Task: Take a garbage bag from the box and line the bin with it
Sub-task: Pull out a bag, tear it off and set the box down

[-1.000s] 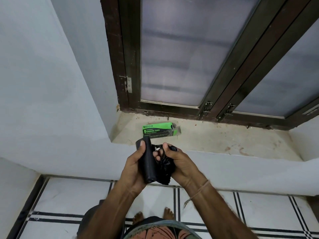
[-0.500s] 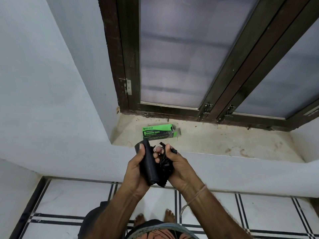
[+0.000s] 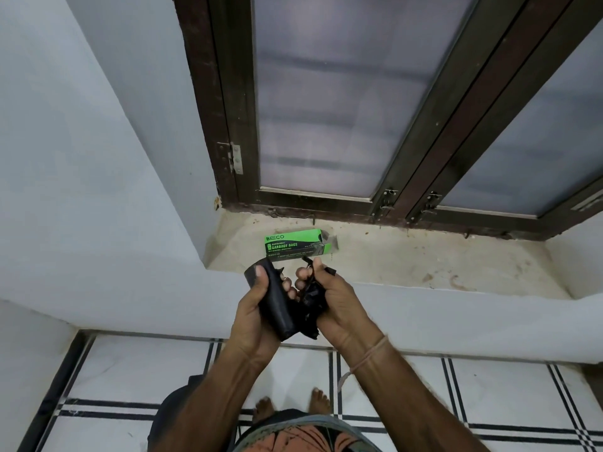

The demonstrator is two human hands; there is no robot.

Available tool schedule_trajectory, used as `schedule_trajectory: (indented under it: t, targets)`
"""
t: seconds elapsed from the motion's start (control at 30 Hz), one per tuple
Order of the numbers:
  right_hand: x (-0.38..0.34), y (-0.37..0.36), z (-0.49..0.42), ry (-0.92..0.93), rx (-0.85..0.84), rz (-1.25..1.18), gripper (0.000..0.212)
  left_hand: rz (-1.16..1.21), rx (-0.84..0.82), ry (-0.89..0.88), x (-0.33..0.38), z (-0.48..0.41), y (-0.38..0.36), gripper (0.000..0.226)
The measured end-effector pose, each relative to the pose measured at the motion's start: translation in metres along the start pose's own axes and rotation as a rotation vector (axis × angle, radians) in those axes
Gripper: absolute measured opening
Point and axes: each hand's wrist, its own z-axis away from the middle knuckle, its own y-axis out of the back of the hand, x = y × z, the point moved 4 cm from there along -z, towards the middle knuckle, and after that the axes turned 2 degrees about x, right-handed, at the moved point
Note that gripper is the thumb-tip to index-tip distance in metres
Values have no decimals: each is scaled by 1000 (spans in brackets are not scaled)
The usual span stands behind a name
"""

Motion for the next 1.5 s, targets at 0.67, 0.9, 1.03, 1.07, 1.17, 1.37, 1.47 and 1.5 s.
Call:
schedule_trajectory:
  t: [0.67, 0.9, 1.03, 1.07, 1.17, 1.37, 1.47, 1.5]
  targets:
    - [-47, 31, -1, 220, -63, 345, 23, -299, 84, -176, 27, -24, 26, 39]
    - [-27, 19, 10, 249, -112, 882, 40, -164, 63, -79, 10, -29, -1, 32]
    - [-28, 23, 8, 224, -145, 867, 34, -129, 50, -85, 3, -37, -9, 35]
    - [-31, 25, 4, 210, -133, 863, 31, -123, 51, -104, 3, -41, -11, 35]
    - [-43, 28, -11, 162, -127, 808, 38, -78, 50, -137, 7, -51, -15, 34]
    - [-56, 36, -32, 52, -202, 634, 26, -276, 42, -255, 3, -66, -39, 37]
    - [-71, 50, -46, 94, -133, 513, 22, -422, 101, -246, -3, -75, -51, 52]
    - [-80, 57, -50, 109, -112, 497, 21, -515, 146, -262, -2, -80, -51, 55]
